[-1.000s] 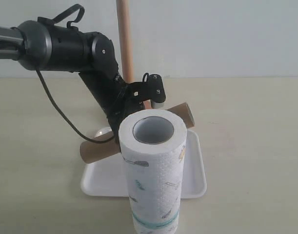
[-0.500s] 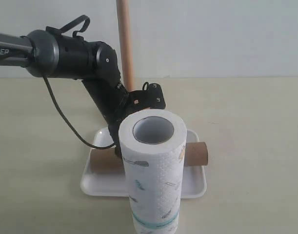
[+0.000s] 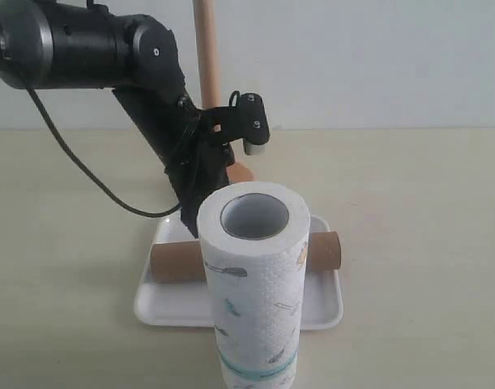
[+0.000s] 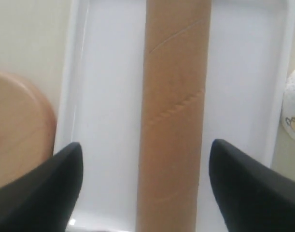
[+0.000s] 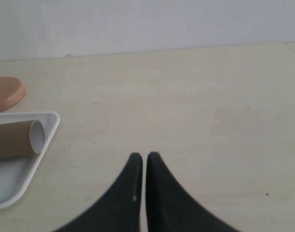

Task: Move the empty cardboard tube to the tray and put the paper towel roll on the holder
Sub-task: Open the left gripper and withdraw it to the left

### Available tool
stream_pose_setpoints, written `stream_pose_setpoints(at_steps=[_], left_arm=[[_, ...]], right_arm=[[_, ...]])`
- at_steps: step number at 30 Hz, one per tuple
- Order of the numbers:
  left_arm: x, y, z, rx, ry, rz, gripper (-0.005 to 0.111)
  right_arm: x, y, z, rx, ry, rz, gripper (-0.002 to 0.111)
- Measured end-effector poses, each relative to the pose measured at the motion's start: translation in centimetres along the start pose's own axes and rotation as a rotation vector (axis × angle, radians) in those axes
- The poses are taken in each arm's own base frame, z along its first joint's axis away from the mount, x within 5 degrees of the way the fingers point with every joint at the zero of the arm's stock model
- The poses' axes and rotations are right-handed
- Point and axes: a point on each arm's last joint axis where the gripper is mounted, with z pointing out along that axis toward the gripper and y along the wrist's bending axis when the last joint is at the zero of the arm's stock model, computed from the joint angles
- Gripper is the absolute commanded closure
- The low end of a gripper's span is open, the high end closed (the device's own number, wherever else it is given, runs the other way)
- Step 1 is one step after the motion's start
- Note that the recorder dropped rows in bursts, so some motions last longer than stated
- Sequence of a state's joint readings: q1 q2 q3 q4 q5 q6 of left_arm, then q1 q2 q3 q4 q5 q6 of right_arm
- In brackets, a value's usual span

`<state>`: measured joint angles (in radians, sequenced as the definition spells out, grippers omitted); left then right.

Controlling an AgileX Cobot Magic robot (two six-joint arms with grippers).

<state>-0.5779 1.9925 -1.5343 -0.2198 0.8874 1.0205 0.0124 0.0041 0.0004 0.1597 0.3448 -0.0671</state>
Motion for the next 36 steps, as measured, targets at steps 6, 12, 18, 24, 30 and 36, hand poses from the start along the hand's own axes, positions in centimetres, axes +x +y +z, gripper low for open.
stream_pose_setpoints(at_steps=[6,12,18,24,30,36], left_arm=[[1.1,0.4,-1.2,-0.066,0.131,-0.014,0.068],[1.2,0.2,-4.3,-0.120,0.147,-0.014,0.103],[3.1,-0.8,-7.1,-0.086,0.210,-0.141,0.103],[10.4,-3.2,-11.2,-0.143,0.110,-0.395,0.103],[12.8,-9.9,-15.1,-0.239,-0.075,-0.533,0.103],[13.4,-13.0,-18.0,-0.373,-0.245,-0.607,0.103]], right_arm=[[0.0,0.0,0.0,0.000,0.000,0.000,0.106],[0.0,0.0,0.0,0.000,0.000,0.000,0.106],[0.0,0.0,0.0,0.000,0.000,0.000,0.106],[0.0,0.0,0.0,0.000,0.000,0.000,0.106],[0.0,0.0,0.0,0.000,0.000,0.000,0.106],[0.0,0.0,0.0,0.000,0.000,0.000,0.106]])
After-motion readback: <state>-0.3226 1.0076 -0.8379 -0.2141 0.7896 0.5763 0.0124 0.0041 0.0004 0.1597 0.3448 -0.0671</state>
